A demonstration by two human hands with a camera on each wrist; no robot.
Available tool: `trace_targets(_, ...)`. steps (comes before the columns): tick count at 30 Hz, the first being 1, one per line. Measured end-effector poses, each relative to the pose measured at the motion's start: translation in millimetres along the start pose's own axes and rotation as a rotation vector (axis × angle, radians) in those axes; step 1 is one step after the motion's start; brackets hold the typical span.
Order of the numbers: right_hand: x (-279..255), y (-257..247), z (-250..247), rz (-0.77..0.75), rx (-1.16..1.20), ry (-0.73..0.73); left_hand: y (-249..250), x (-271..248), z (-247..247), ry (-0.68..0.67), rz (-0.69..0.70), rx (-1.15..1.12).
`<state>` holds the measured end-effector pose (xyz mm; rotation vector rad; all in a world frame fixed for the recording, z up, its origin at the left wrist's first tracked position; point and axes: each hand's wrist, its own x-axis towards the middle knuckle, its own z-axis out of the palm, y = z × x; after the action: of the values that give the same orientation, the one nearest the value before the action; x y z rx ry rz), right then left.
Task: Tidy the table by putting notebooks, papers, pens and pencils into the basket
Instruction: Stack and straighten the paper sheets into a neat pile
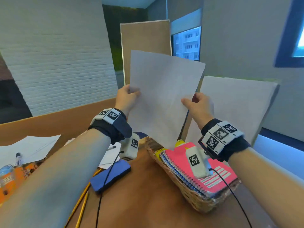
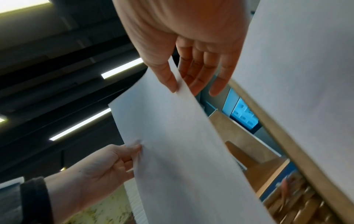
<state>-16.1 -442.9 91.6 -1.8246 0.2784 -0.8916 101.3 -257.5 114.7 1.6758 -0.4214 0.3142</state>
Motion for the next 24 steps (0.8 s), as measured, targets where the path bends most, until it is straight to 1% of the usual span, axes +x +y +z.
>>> trace_targets(5,13,7,-46,-0.047,-0.061,0.132,11,1,53,-0.073,0.001,-0.068)
trace_targets(8,18,12,-65,-0.073,-0.082,0.205,14,-1,83,-0.124,-0.029,-0.12)
trace_targets(13,24,19,-86,-0.076,0.006,0.284,9,-14,131,-0.231,-0.106,-0.176)
trace_targets(20,27,36,-119,-0.078,-0.11,0.32,0,-23,175,-0.373,-0.169,-0.257)
trace_targets(24,22,43,-128,-0.062,-0.144,0.293,-16,-26,188,-0.445,-0.164,-0.208)
